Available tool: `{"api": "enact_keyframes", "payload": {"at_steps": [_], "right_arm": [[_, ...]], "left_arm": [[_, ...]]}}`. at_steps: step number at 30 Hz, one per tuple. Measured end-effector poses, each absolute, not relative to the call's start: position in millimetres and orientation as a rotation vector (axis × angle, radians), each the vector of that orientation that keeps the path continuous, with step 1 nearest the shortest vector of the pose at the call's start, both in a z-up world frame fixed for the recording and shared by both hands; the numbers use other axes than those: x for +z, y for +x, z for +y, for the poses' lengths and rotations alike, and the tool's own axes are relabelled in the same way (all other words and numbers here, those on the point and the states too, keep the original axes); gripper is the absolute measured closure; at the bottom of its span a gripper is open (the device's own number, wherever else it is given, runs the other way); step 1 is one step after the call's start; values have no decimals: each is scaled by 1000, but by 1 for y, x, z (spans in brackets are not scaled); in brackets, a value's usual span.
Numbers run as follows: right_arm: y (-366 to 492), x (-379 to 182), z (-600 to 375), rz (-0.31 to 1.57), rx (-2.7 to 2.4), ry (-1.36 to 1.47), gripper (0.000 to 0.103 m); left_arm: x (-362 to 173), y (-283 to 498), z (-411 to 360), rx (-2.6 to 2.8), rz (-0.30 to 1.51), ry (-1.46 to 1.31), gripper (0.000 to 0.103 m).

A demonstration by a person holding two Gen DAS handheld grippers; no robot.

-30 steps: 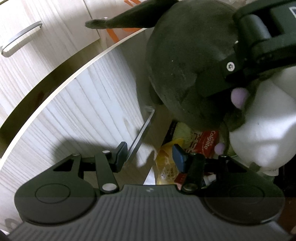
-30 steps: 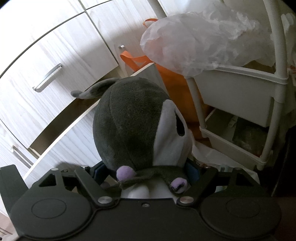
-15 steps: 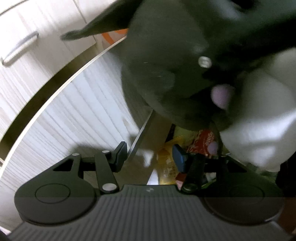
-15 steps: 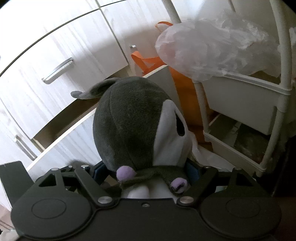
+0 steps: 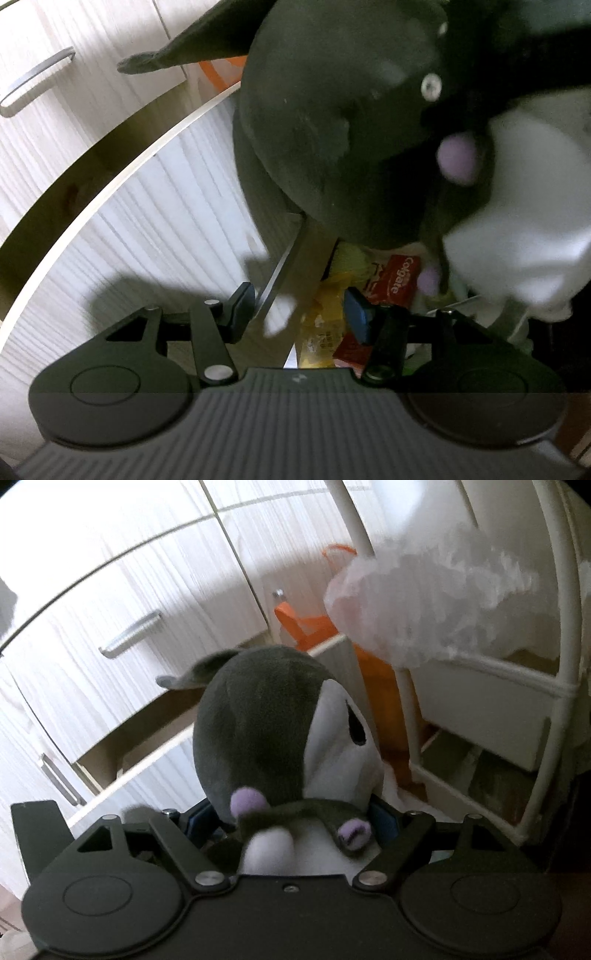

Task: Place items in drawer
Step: 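Pull the drawer open with the left gripper while the right gripper holds the plush toy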

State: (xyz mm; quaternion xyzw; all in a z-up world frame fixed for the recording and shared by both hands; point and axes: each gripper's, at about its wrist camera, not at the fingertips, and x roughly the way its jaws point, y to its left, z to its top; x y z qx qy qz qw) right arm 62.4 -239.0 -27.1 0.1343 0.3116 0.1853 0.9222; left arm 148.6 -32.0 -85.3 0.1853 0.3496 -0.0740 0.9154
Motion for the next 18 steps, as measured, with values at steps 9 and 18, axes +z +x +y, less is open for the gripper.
{"api": "enact_keyframes", "payload": {"at_steps": [9,18], "right_arm": [[71,-19,-239,589,369,277,18],[70,-8,-234,523,339,226,21]], "left_arm": [[-87,163,-18,-163,733,321,51],[-63,122,-31,-143,738,303,56]]}}
